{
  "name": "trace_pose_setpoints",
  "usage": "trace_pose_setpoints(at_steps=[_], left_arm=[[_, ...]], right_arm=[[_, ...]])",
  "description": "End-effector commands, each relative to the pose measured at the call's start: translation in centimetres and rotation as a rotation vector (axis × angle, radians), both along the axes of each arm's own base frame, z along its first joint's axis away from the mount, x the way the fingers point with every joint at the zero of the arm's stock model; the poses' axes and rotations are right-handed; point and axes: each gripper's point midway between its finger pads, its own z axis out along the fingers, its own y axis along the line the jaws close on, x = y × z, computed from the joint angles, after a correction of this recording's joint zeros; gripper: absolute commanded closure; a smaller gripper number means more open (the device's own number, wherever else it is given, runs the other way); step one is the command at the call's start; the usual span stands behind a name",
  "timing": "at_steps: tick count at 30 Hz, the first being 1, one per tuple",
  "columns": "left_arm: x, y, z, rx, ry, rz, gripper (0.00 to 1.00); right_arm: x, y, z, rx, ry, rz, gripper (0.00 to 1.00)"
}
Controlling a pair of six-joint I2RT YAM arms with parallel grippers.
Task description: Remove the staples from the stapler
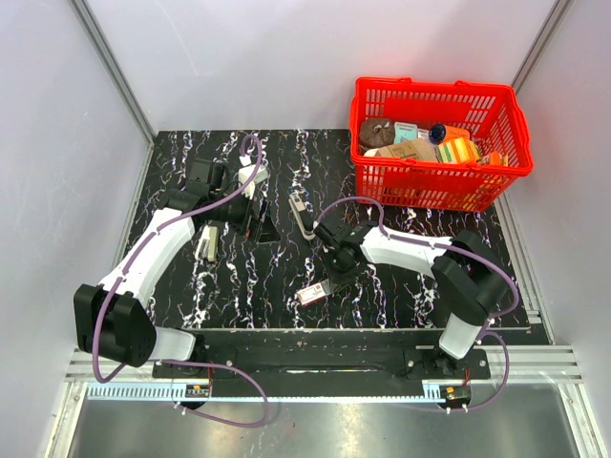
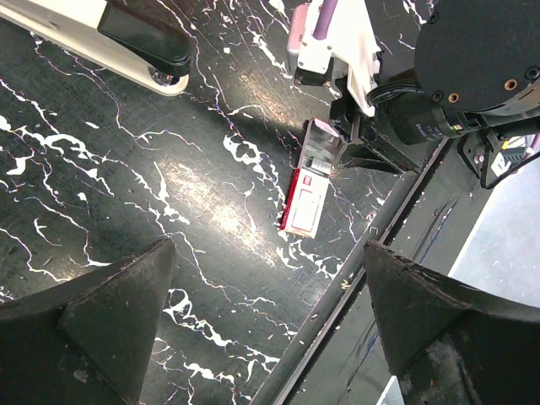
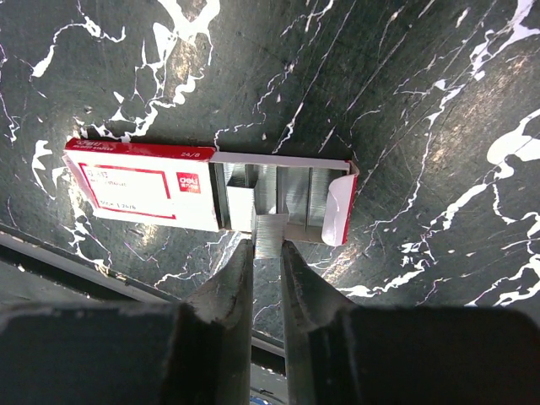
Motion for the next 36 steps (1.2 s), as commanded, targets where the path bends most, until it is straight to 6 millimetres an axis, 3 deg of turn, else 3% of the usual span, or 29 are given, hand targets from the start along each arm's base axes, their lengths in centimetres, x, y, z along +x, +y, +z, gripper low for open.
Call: trace_pose_setpoints(at_steps=[1, 9, 25, 36], left_arm=[[0.2, -0.1, 0.5, 0.001, -0.03, 0.001, 0.02], [0.6, 0.1, 0.5, 0.009, -0.034, 0.011, 0.03], [0.6, 0.1, 0.7, 0.011, -0.038, 0.013, 0.04], [0.6, 0.1, 0.8, 0.012, -0.043, 0.015, 0.05]], right_arm=[[0.4, 1.0, 0.9, 0.021, -0.02, 0.029, 0.92], [0.2, 1.3, 0.5, 0.027, 0.0, 0.035, 0.87], [0.3, 1.5, 1.0, 0.039, -0.003, 0.043, 0.65], [1.1, 1.3, 5.6, 0.074, -0.086, 0.029, 0.71]])
